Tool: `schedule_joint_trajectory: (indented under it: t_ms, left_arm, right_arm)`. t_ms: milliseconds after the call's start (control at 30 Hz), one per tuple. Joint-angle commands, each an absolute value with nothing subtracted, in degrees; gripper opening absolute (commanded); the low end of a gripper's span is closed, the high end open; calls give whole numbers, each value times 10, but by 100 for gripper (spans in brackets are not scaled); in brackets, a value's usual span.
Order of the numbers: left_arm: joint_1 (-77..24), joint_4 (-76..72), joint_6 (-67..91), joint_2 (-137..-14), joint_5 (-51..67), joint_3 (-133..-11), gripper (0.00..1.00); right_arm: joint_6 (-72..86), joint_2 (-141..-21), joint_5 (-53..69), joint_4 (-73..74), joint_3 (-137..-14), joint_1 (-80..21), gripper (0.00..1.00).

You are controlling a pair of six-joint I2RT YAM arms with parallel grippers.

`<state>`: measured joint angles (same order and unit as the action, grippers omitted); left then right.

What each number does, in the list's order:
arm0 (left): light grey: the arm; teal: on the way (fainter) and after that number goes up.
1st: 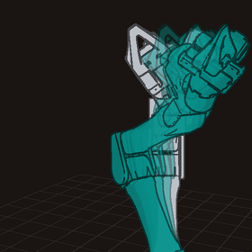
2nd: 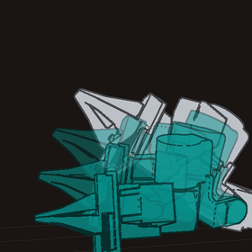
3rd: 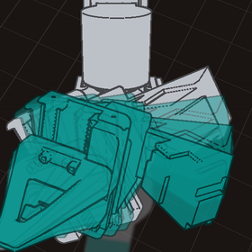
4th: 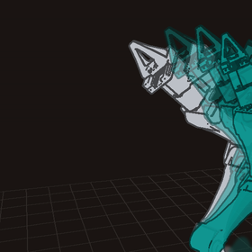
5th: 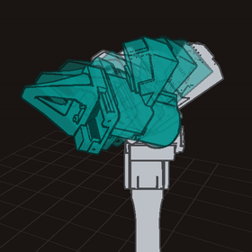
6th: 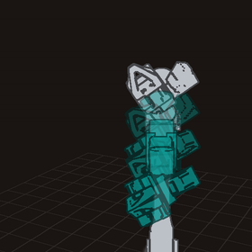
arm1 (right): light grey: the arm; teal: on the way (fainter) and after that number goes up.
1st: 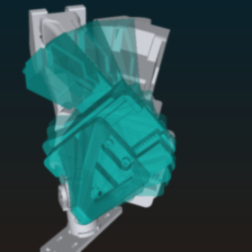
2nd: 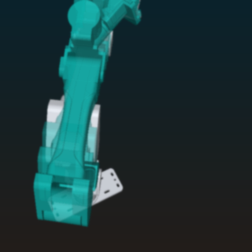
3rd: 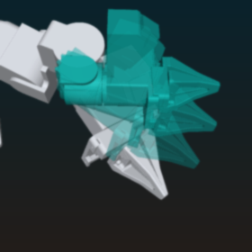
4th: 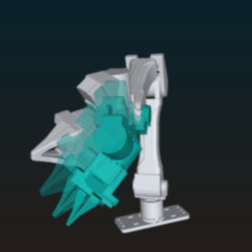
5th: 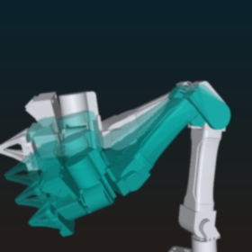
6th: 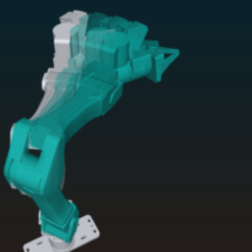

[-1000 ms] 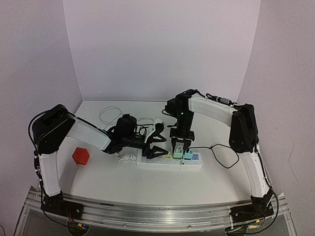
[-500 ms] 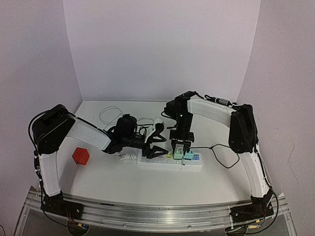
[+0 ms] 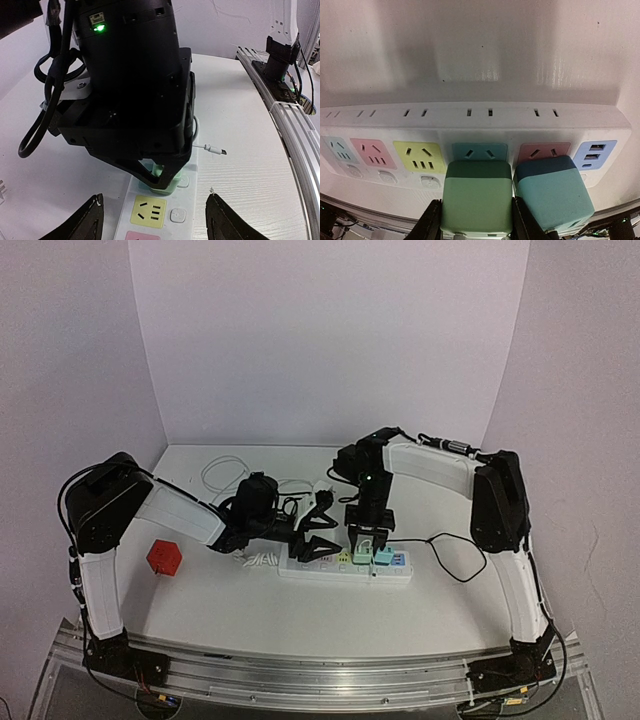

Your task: Insert the plug

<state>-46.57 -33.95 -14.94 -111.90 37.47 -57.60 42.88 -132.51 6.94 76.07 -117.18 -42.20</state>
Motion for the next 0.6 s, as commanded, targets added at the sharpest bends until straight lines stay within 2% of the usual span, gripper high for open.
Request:
schedule_joint_trajectory:
  t_ms: [0, 267, 533, 567]
  left_arm:
    - [-468, -342, -152, -1111, 372, -576, 69]
    - [-468, -341, -154, -1110, 369, -576, 69]
    - [-468, -336, -158, -1110, 367, -576, 68]
    - [-468, -336, -159, -1110, 368, -576, 68]
  right_arm:
    - [448, -1362, 20, 678, -1071, -435, 0]
    - [453, -1375, 24, 637, -1014, -438, 0]
    - [431, -1346, 4, 647, -1058, -438, 0]
    - [426, -1340, 1, 652, -1071, -438, 3]
